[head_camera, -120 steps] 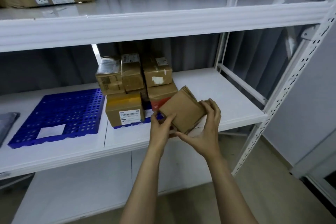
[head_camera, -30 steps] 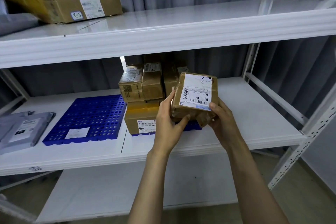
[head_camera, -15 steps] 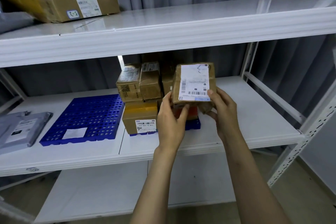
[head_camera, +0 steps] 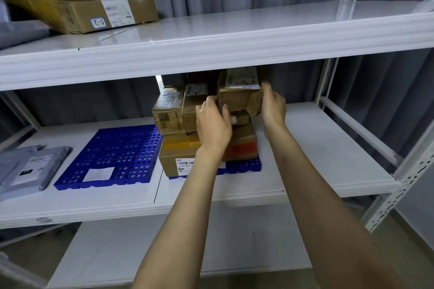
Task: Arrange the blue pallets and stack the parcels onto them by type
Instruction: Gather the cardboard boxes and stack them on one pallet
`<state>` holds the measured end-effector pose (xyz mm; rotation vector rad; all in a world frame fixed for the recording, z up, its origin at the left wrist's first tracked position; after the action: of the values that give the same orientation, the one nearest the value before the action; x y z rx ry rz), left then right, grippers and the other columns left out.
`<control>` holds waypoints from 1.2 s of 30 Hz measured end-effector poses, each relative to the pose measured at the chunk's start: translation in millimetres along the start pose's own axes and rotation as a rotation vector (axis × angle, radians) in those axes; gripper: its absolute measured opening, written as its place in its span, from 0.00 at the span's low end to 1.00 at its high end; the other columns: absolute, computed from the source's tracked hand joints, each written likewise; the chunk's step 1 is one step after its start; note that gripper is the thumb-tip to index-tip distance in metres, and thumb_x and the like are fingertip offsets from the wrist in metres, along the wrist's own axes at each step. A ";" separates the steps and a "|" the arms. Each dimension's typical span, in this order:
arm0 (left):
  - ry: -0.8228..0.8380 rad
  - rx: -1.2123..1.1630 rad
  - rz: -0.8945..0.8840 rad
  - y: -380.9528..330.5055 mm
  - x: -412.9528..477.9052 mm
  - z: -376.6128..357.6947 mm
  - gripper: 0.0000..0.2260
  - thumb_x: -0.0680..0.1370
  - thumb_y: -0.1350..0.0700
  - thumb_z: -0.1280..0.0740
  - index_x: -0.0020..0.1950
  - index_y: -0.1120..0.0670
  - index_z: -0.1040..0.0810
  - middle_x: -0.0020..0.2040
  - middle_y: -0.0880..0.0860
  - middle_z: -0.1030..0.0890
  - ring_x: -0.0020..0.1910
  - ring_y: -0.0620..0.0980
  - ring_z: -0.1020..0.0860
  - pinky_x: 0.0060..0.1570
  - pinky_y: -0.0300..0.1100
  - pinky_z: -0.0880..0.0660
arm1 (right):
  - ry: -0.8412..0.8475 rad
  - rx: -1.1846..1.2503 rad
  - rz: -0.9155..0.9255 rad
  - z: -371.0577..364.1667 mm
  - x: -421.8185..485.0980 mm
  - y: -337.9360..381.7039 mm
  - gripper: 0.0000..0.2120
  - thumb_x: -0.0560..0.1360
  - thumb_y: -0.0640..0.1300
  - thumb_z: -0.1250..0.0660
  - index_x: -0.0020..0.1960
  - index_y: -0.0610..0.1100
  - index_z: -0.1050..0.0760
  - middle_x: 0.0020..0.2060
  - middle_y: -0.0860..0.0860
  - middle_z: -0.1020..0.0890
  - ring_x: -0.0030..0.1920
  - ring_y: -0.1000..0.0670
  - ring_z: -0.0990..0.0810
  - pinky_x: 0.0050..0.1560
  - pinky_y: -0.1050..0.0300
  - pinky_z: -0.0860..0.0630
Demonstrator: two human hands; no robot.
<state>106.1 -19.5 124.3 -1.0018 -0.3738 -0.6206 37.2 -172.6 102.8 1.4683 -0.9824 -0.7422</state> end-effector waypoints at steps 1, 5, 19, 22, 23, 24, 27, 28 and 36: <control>0.020 0.064 -0.013 0.7 5.6 -1.7 0.12 0.81 0.55 0.38 0.61 0.59 0.25 0.57 0.57 0.21 0.60 0.55 0.29 0.51 0.41 0.32 | -0.006 -0.028 0.007 -2.9 6.5 0.5 0.19 0.78 0.58 0.41 0.44 0.43 0.23 0.43 0.48 0.19 0.45 0.49 0.21 0.46 0.55 0.27; 0.098 0.236 -0.014 4.3 25.5 -4.1 0.15 0.81 0.54 0.40 0.63 0.60 0.26 0.61 0.58 0.22 0.66 0.61 0.34 0.61 0.52 0.34 | 0.005 -0.149 -0.017 -18.2 32.6 1.3 0.23 0.80 0.58 0.45 0.51 0.38 0.25 0.51 0.43 0.23 0.52 0.43 0.23 0.48 0.55 0.30; 0.338 0.369 0.065 23.0 50.6 -27.3 0.25 0.81 0.54 0.43 0.76 0.58 0.44 0.69 0.60 0.27 0.72 0.63 0.43 0.69 0.54 0.47 | 0.112 -0.384 -0.047 -54.7 58.5 -7.1 0.25 0.81 0.62 0.52 0.34 0.49 0.33 0.33 0.50 0.29 0.45 0.46 0.28 0.46 0.55 0.33; 0.346 0.375 0.068 23.7 49.1 -28.1 0.26 0.81 0.52 0.43 0.77 0.58 0.46 0.71 0.59 0.30 0.74 0.63 0.44 0.70 0.54 0.48 | 0.109 -0.367 -0.009 -51.4 55.8 -7.0 0.25 0.82 0.60 0.52 0.36 0.47 0.31 0.32 0.51 0.30 0.45 0.45 0.28 0.47 0.54 0.33; 0.341 0.365 0.071 24.4 47.5 -28.0 0.27 0.81 0.52 0.43 0.77 0.58 0.47 0.72 0.58 0.30 0.74 0.63 0.45 0.71 0.54 0.49 | 0.096 -0.341 0.017 -49.1 54.3 -6.8 0.25 0.82 0.60 0.51 0.37 0.46 0.29 0.33 0.51 0.28 0.46 0.46 0.27 0.49 0.52 0.31; 0.327 0.347 0.076 24.8 45.1 -27.2 0.28 0.81 0.52 0.42 0.77 0.58 0.47 0.72 0.58 0.31 0.74 0.63 0.45 0.71 0.55 0.49 | 0.080 -0.318 0.052 -46.7 51.9 -5.9 0.25 0.82 0.59 0.50 0.40 0.44 0.25 0.36 0.50 0.26 0.46 0.46 0.27 0.52 0.51 0.30; 0.230 0.264 0.089 26.2 34.9 -21.5 0.27 0.79 0.53 0.40 0.76 0.59 0.42 0.71 0.58 0.30 0.73 0.62 0.44 0.71 0.54 0.49 | 0.037 -0.314 0.136 -38.1 45.0 -8.9 0.20 0.82 0.57 0.47 0.39 0.50 0.26 0.41 0.47 0.25 0.47 0.46 0.28 0.51 0.53 0.32; 0.192 0.234 0.087 26.3 30.6 -18.8 0.27 0.79 0.54 0.39 0.76 0.59 0.41 0.71 0.58 0.30 0.73 0.62 0.43 0.71 0.54 0.48 | 0.028 -0.315 0.157 -35.0 40.2 -9.4 0.19 0.82 0.56 0.47 0.37 0.51 0.30 0.41 0.46 0.25 0.46 0.46 0.27 0.48 0.54 0.32; -0.018 0.114 -0.007 18.8 -13.0 13.4 0.27 0.77 0.57 0.36 0.75 0.56 0.38 0.67 0.54 0.26 0.69 0.54 0.38 0.67 0.49 0.42 | -0.004 -0.429 0.444 -19.0 -31.1 -8.9 0.23 0.81 0.52 0.43 0.73 0.43 0.33 0.70 0.46 0.28 0.71 0.46 0.32 0.69 0.51 0.34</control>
<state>107.9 3.5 111.3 -0.8980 -0.4247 -0.5904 41.4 -136.4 94.0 0.8386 -1.0292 -0.5822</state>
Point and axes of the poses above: each hand's wrist, its own x-axis towards the middle knuckle, its own z-axis out of the back of the hand, y = z × x, the point moved 6 cm from there along x, towards the middle knuckle
